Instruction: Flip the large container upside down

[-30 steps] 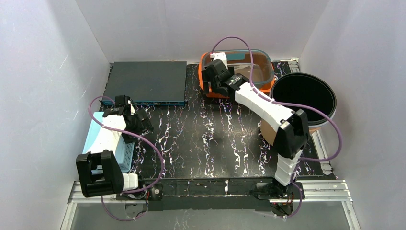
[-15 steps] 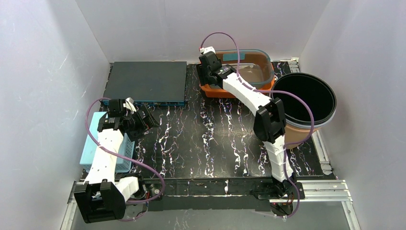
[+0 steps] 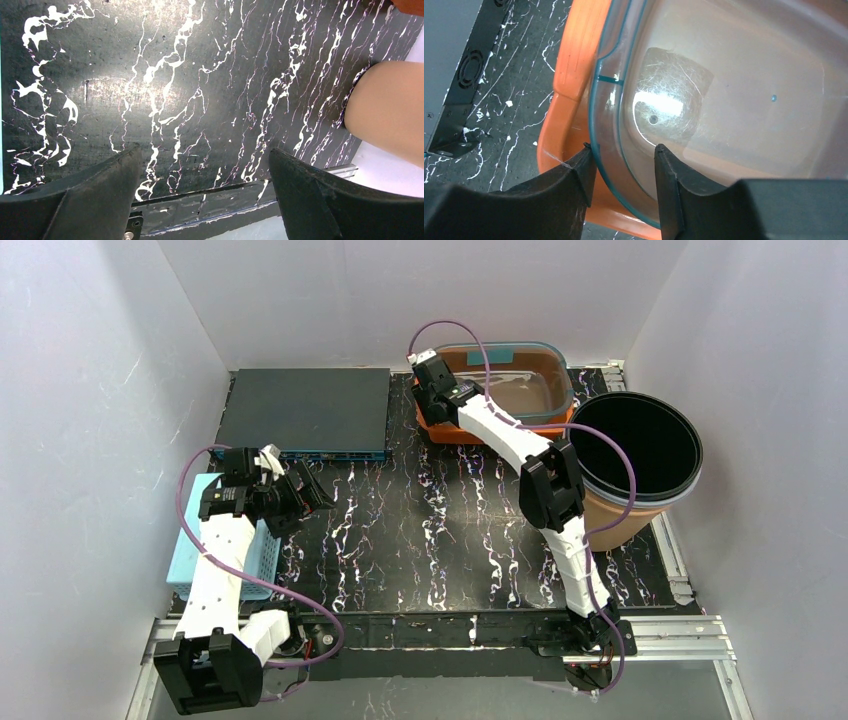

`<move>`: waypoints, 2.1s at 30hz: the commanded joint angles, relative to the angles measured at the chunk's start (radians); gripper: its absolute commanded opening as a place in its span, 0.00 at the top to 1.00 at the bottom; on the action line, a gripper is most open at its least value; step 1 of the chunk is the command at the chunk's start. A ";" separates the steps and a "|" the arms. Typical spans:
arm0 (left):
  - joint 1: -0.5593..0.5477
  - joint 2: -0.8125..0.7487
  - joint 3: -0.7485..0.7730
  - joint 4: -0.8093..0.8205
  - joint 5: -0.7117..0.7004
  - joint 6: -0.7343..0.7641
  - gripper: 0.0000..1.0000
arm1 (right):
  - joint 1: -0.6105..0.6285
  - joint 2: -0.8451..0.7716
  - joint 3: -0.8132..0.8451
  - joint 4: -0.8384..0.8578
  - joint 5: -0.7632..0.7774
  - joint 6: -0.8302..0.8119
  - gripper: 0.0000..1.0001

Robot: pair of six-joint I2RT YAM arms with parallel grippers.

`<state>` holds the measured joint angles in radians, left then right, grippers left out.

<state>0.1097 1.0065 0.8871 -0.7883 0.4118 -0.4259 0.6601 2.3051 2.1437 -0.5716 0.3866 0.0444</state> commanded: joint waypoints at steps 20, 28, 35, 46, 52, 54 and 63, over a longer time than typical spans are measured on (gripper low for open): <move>0.005 -0.031 0.072 -0.060 0.050 -0.006 0.05 | 0.000 -0.132 -0.097 0.307 -0.016 -0.368 0.93; 0.005 -0.047 0.077 -0.069 0.045 -0.012 0.05 | 0.011 -0.217 -0.187 0.391 -0.096 -0.523 0.99; 0.005 -0.053 0.104 -0.076 0.054 -0.034 0.05 | 0.063 -0.379 -0.382 0.562 -0.110 -0.685 0.99; 0.005 -0.067 0.138 -0.071 0.065 -0.099 0.05 | 0.122 -0.591 -0.597 0.663 -0.228 -0.765 0.99; 0.005 -0.068 0.176 -0.038 0.125 -0.166 0.04 | 0.141 -0.722 -0.771 0.762 -0.297 -0.755 0.99; 0.005 -0.068 0.177 0.009 0.192 -0.219 0.03 | 0.150 -0.769 -0.830 0.814 -0.323 -0.737 0.99; 0.004 -0.080 0.011 0.628 0.376 -0.740 0.03 | 0.196 -0.879 -0.918 0.781 -0.378 -0.679 0.99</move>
<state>0.1097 0.9360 0.9592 -0.4942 0.6872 -0.8959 0.8204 1.5021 1.2461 0.1173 0.0544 -0.6712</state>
